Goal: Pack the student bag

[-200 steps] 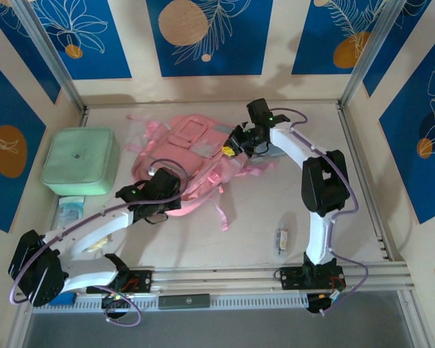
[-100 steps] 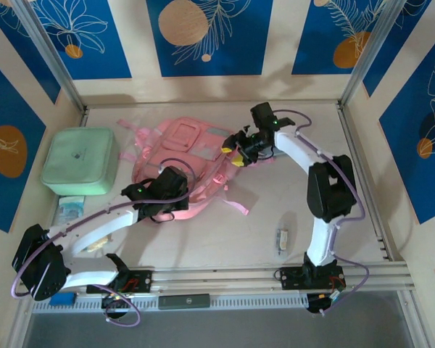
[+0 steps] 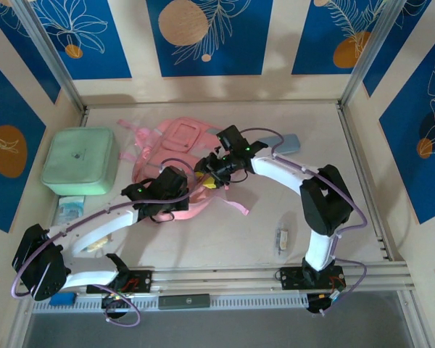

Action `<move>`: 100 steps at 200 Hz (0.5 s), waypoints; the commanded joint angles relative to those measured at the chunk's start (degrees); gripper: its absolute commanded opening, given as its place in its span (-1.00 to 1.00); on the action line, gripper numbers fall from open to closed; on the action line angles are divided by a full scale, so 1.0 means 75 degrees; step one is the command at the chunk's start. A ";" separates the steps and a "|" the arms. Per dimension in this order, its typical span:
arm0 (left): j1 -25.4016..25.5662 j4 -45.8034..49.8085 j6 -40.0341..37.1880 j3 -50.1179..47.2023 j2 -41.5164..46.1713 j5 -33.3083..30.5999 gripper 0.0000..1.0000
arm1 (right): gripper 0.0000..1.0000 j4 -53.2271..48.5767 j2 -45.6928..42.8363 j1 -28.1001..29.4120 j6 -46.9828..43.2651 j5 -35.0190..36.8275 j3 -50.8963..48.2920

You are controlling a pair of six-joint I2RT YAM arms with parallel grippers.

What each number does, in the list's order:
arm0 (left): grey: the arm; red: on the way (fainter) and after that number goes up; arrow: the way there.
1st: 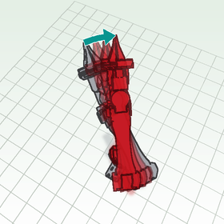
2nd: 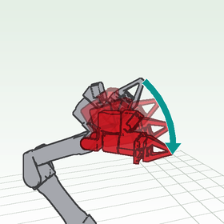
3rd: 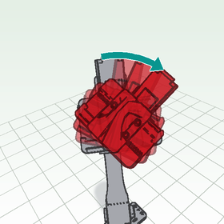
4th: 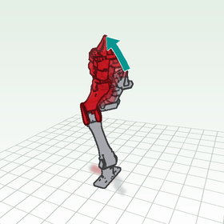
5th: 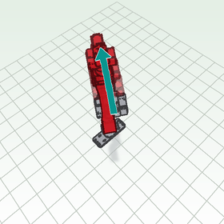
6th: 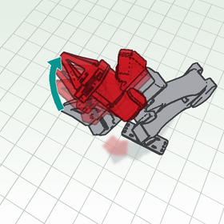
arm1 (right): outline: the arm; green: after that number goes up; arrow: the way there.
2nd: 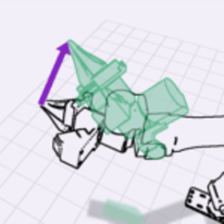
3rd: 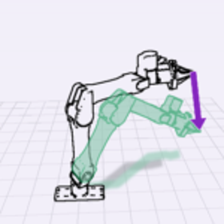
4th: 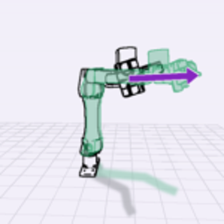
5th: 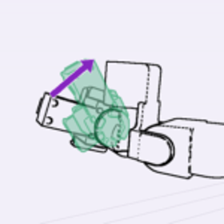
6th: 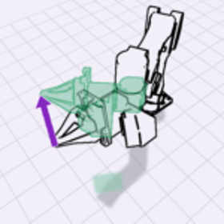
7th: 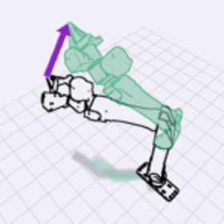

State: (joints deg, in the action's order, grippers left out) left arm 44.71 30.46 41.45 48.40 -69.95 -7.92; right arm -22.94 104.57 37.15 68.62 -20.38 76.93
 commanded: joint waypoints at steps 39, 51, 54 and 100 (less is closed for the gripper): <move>0.0073 -0.0265 -0.0182 0.0331 -0.0089 0.0306 -1.00 | 0.13 0.0047 -0.0101 0.0239 0.0583 0.0877 -0.0114; 0.0063 -0.0276 -0.0184 0.0332 -0.0095 0.0307 -1.00 | 0.17 0.0302 -0.0285 0.0262 0.0783 0.0925 -0.0433; 0.0070 -0.0276 -0.0188 0.0333 -0.0089 0.0298 -1.00 | 0.17 0.0351 -0.0293 0.0271 0.0821 0.0909 -0.0483; 0.0067 -0.0223 -0.0183 0.0401 -0.0135 0.0283 -1.00 | 0.27 0.0235 0.0113 0.0422 0.0958 0.0874 -0.0027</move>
State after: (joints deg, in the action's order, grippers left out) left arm 44.71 30.48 41.43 48.62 -71.07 -7.68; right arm -21.19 103.85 39.44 74.08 -14.55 74.61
